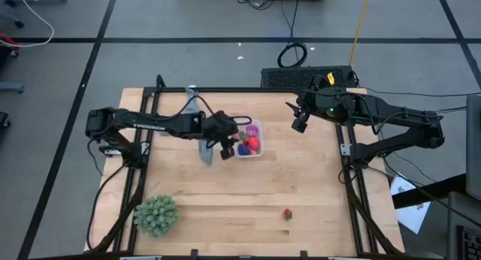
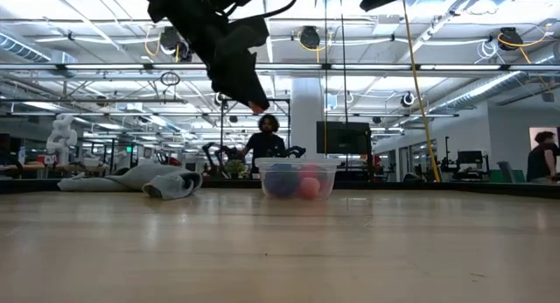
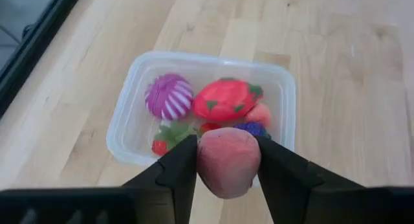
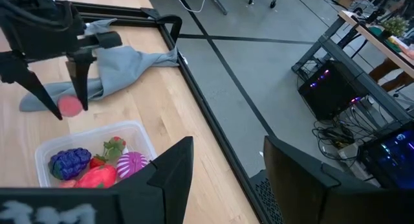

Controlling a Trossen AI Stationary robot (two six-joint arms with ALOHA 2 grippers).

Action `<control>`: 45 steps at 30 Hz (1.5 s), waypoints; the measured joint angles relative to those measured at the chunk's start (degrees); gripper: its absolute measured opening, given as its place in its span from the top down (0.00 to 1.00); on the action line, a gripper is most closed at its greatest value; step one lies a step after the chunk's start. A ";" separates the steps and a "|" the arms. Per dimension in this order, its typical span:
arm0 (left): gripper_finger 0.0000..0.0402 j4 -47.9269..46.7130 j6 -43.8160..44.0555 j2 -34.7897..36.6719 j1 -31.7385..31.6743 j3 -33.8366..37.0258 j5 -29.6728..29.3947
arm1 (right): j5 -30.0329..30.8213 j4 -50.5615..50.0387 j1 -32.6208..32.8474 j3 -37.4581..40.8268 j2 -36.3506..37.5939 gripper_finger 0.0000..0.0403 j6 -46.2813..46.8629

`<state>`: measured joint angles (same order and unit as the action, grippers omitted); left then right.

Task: Pick and placing Produce into tupperware
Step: Put the pink peach into the transparent bin

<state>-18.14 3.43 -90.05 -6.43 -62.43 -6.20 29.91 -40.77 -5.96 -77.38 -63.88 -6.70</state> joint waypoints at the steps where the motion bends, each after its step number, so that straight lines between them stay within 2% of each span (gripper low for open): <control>1: 0.62 0.93 -0.54 -0.61 -0.29 -0.37 0.33 | -0.02 0.02 0.00 0.00 0.00 0.55 0.02; 7: 0.62 2.02 -1.78 -5.55 -1.68 -4.51 2.01 | -0.02 0.09 0.00 0.00 0.00 0.55 -0.08; 17: 0.62 -1.85 -2.71 -13.55 -2.00 -9.94 3.59 | 0.00 0.28 0.00 0.00 0.00 0.55 -0.44; 34: 0.62 -1.80 -1.42 -19.66 -2.35 -10.87 4.90 | 0.00 0.24 0.00 0.00 0.00 0.55 -0.44; 39: 0.58 -1.39 -1.41 -19.62 -2.39 -10.87 4.90 | 0.00 0.24 0.00 0.00 0.00 0.55 -0.44; 45: 0.48 -1.11 -1.43 -19.62 -2.39 -10.87 4.68 | 0.00 0.22 0.00 0.00 0.00 0.55 -0.44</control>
<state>-19.26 2.00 -109.67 -8.82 -73.30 -1.52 29.91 -40.56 -5.96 -77.38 -63.88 -7.14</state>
